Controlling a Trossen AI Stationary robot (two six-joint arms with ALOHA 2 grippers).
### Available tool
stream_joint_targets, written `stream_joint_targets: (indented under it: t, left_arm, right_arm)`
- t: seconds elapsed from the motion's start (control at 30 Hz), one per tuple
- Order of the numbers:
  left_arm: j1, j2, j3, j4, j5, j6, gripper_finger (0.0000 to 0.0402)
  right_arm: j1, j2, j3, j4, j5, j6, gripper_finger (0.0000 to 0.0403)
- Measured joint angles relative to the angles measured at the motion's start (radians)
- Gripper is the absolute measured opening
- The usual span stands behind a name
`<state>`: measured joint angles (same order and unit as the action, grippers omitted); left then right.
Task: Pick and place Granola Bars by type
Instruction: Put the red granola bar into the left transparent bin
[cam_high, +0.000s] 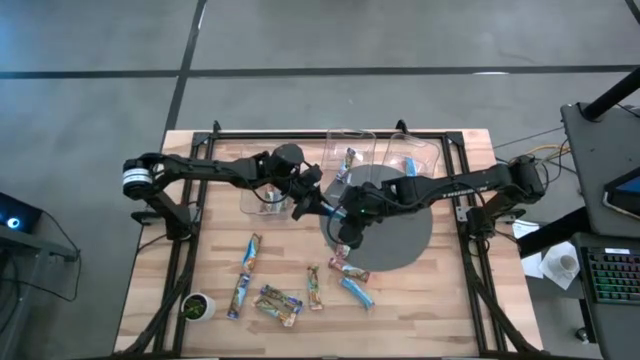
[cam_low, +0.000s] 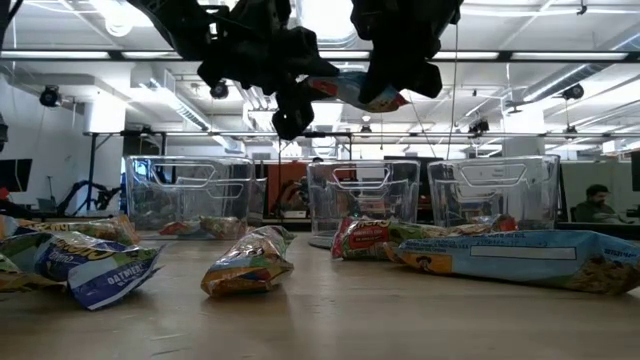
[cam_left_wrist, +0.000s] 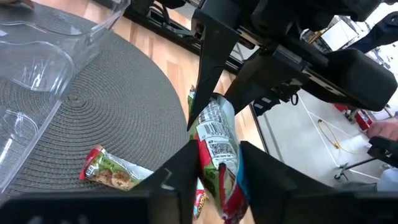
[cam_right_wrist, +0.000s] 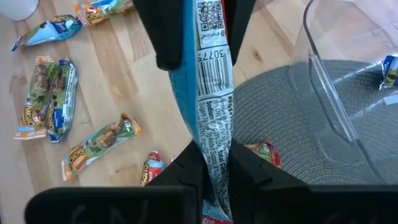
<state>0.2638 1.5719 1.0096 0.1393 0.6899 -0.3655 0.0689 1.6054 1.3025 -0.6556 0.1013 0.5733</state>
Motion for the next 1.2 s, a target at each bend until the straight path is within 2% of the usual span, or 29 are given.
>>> stream_joint_targets:
  t: [0.1, 0.2, 0.43, 0.57, 0.7, 0.9, 1.07, 1.13, 1.2]
  left_arm:
    - [0.000, -0.001, 0.000, -0.006, -0.013, -0.001, 0.0062]
    - [0.004, -0.002, 0.000, -0.021, -0.049, 0.002, 0.0044]
    - [0.037, -0.004, 0.000, -0.104, -0.114, 0.035, 0.0038]
    - [0.067, -0.046, 0.000, -0.224, -0.228, 0.091, 0.0037]
    - [0.092, -0.156, 0.025, -0.434, -0.433, 0.192, 0.0037]
    - [0.072, -0.375, 0.083, -0.714, -0.934, 0.313, 0.0037]
    - [0.061, -0.491, 0.071, -0.828, -1.171, 0.267, 0.0037]
    - [0.055, -0.505, 0.046, -0.845, -1.283, 0.242, 0.0037]
    - [0.055, -0.505, 0.009, -0.850, -1.346, 0.222, 0.0037]
  right_arm:
    - [-0.001, 0.000, 0.000, -0.001, 0.002, 0.018, 0.0054]
    - [-0.002, 0.000, -0.001, -0.003, 0.003, 0.041, 0.0088]
    - [-0.001, -0.005, -0.001, -0.032, 0.008, 0.080, 0.0190]
    - [0.003, -0.014, -0.001, -0.063, 0.030, 0.086, 0.0234]
    - [0.003, -0.016, -0.001, -0.100, 0.056, 0.101, 0.0260]
    - [0.003, -0.016, -0.001, -0.111, 0.062, 0.108, 0.0271]
    - [0.002, -0.016, -0.001, -0.112, 0.112, 0.106, 0.0264]
    - [0.000, -0.016, -0.001, -0.112, 0.118, 0.104, 0.0260]
    - [0.000, -0.016, -0.001, -0.112, 0.141, 0.104, 0.0256]
